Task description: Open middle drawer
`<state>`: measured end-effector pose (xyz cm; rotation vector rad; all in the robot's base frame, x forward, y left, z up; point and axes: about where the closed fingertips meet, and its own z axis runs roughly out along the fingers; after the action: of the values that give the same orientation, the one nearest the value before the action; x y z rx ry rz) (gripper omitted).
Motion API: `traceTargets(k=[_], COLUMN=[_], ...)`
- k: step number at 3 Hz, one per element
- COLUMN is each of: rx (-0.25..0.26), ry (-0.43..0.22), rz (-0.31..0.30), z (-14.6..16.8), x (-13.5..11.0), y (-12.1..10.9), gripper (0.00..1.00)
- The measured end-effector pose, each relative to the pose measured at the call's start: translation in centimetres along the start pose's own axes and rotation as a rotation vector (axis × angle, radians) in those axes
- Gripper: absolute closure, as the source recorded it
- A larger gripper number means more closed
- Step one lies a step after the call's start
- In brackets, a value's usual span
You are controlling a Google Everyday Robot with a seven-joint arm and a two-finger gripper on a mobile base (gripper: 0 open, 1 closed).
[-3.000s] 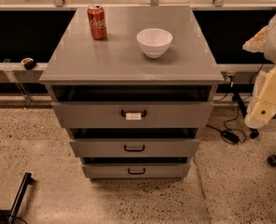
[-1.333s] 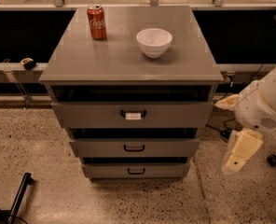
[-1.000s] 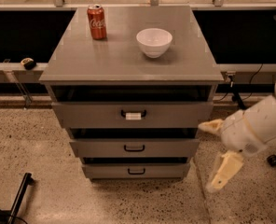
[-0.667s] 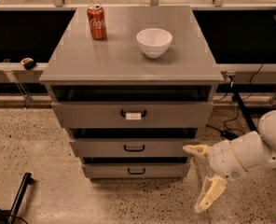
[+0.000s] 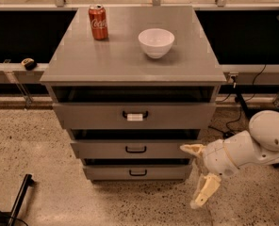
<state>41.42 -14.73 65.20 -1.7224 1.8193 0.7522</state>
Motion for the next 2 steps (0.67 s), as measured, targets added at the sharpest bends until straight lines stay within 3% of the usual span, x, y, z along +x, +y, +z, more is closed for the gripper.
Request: traceTargets(k=[1,2], rx=[0.079,0.101], ry=[-0.054,-0.056], rz=[-0.037,-0.157], z=[2.4,5.5], x=[1.6,4.3], y=[-5.4,-10.3], gripper=[0.00,0.00])
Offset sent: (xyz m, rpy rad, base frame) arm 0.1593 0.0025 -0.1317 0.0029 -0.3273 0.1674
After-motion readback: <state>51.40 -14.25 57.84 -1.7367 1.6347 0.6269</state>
